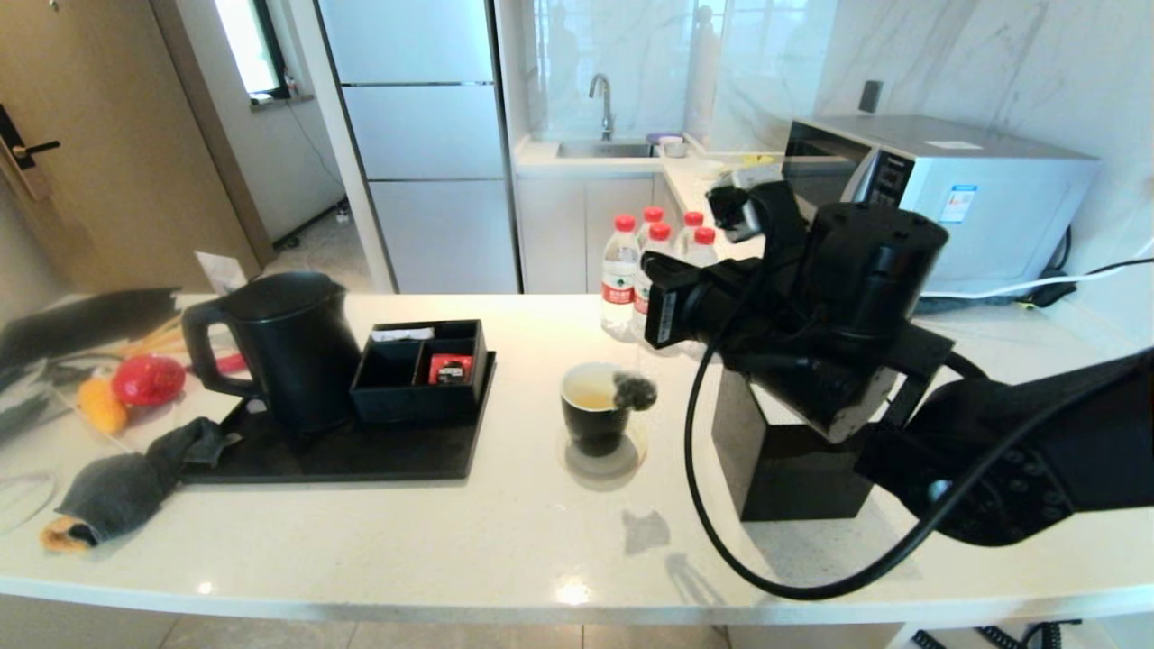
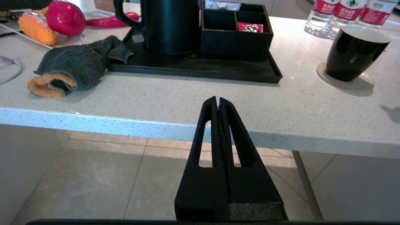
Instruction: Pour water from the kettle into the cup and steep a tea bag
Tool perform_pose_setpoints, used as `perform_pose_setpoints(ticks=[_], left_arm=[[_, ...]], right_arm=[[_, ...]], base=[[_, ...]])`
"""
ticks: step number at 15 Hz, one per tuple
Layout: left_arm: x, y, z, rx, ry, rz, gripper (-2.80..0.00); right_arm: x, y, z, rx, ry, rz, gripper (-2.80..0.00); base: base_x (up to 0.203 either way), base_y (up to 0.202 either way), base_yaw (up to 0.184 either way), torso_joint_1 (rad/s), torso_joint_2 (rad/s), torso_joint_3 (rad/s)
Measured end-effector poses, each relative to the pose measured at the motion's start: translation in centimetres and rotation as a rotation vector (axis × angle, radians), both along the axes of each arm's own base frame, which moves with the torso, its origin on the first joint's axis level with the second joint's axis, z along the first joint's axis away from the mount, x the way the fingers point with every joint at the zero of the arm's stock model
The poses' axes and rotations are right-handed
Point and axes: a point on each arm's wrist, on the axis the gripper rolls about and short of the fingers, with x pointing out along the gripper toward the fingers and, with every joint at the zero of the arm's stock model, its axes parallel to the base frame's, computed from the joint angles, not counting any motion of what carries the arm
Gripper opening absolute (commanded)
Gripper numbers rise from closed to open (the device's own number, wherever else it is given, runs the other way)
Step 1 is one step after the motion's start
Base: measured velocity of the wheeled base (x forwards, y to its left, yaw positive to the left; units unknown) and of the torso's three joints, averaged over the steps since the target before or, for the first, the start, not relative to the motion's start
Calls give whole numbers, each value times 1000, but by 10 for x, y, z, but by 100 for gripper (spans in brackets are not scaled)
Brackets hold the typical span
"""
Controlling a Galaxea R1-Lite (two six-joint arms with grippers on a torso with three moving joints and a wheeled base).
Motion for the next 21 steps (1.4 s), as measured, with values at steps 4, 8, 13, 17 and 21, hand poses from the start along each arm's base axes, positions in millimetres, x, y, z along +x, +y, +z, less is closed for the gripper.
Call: perform_pose_setpoints(ticks=[4, 8, 13, 17, 21], left_arm=[[0, 0, 0, -1, 0, 0, -280], [0, 0, 0, 0, 0, 0, -280], [0, 0, 0, 0, 0, -1, -280], [0, 0, 0, 0, 0, -1, -280], [0, 0, 0, 0, 0, 0, -280]], right_arm=[[-4, -28, 12, 8, -21, -55, -280], [-8, -61, 20, 16, -33, -126, -280], [-18, -98, 22, 21, -32, -207, -280], [-20, -119, 24, 25, -37, -266, -280], [-25, -128, 23, 22, -34, -286, -280]], base=[[0, 0, 0, 0, 0, 0], [0, 0, 0, 0, 0, 0], [0, 0, 0, 0, 0, 0], [0, 0, 0, 0, 0, 0], [0, 0, 0, 0, 0, 0]])
